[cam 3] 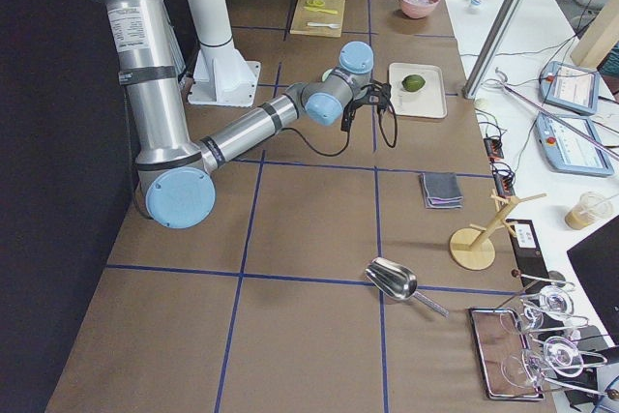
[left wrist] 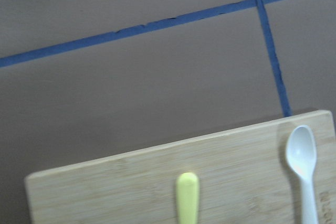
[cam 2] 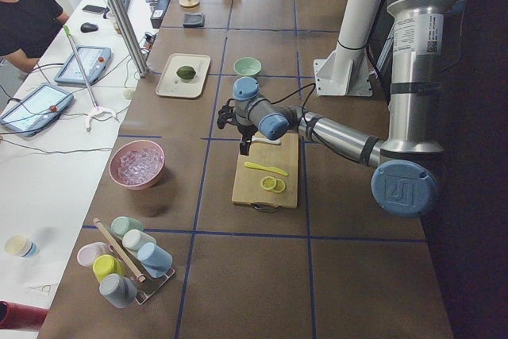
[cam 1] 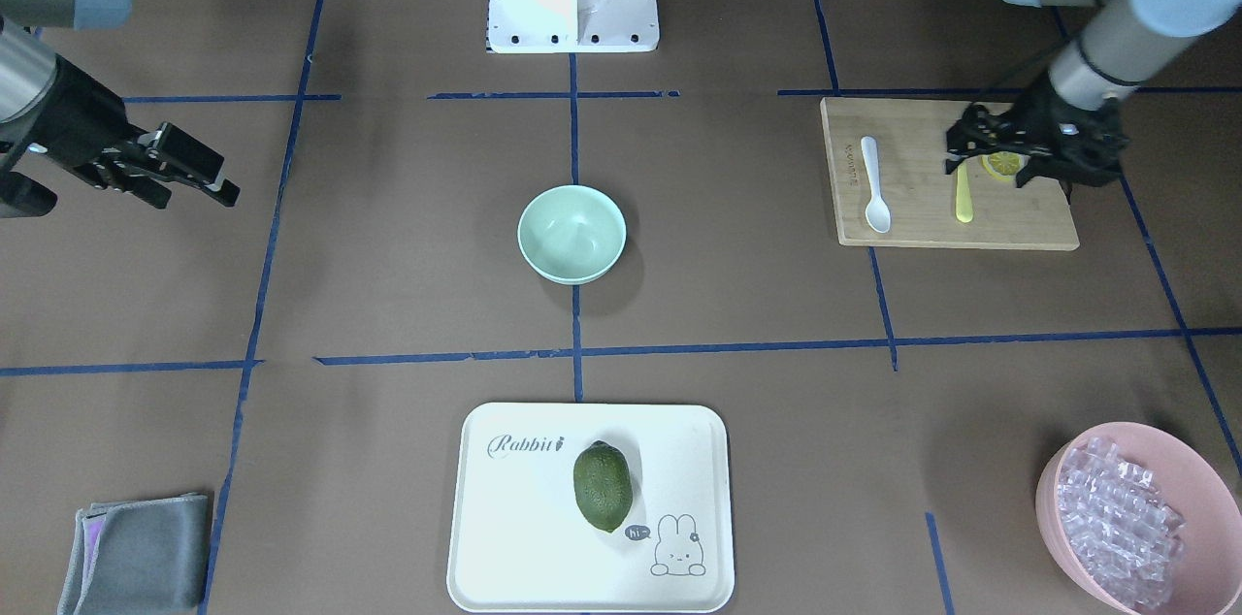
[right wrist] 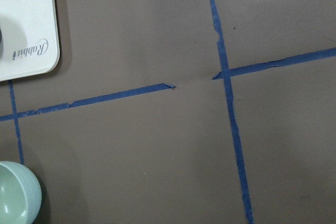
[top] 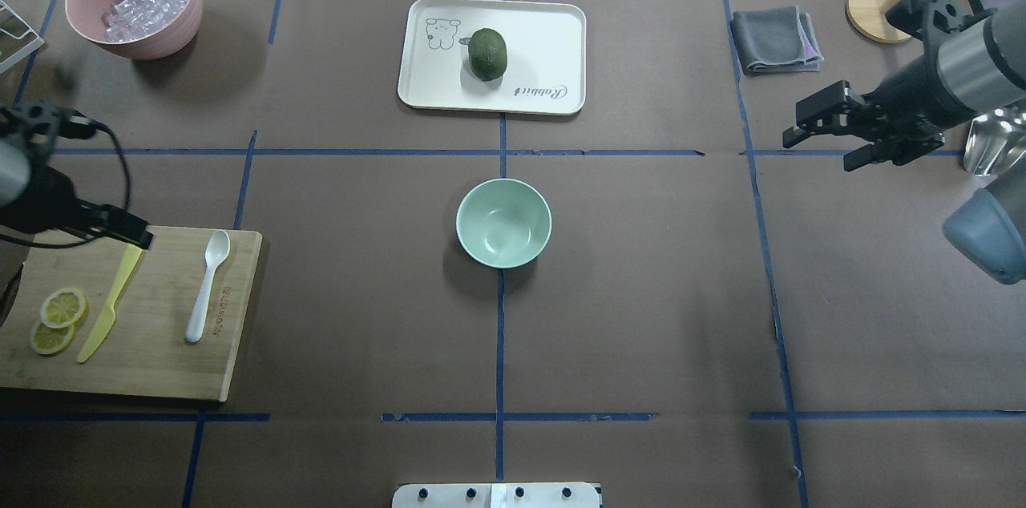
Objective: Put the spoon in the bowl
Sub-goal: 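Release the bowl and withdraw the right gripper while the left arm reaches out, then lower the left gripper onto the white spoon on the cutting board and grasp it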
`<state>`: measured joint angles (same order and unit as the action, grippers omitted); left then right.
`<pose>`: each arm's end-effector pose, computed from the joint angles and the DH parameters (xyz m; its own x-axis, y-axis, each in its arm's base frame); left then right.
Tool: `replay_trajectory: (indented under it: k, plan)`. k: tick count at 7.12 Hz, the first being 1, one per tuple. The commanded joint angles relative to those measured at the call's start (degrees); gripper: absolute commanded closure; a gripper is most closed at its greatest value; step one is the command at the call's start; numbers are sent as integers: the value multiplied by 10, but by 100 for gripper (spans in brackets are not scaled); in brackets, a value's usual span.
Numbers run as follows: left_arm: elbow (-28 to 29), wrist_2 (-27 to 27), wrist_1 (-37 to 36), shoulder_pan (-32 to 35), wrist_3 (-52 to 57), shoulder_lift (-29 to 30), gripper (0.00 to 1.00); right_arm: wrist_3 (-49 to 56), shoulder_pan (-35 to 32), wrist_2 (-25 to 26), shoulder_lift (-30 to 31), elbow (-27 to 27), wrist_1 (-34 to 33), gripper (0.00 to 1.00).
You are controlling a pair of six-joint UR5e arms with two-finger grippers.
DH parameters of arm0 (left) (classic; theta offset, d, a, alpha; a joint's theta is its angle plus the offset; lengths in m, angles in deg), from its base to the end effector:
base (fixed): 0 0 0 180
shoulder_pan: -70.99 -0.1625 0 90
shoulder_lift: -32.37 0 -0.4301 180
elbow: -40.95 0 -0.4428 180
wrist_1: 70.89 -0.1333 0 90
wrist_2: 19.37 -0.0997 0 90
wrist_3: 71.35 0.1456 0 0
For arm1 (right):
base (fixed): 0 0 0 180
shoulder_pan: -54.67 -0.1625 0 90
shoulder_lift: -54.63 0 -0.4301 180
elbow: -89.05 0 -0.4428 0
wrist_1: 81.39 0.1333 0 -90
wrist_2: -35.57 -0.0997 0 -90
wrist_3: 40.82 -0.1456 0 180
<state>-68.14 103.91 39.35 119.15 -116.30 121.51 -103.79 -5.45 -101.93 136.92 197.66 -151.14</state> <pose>0.3390 -0.4587 0.4873 0.6486 0.1626 -0.7436 -0.0905 0.9865 0.1368 -0.2737 -0.5285 0.3876 0.4501 0.1670 0.8772 -0.1286 0.9842 -0.1215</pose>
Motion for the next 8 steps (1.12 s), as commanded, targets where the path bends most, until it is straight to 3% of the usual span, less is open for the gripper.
replay_trajectory:
  k: [1, 8]
  plan:
    - [-4, -80, -4, -77, -53, 34, 0, 22, -4, 0, 9, 0, 1, 0]
    - [37, -80, -2, -95, -47, 54, 5, 22, 0, 9, 7, -4, 1, 0]
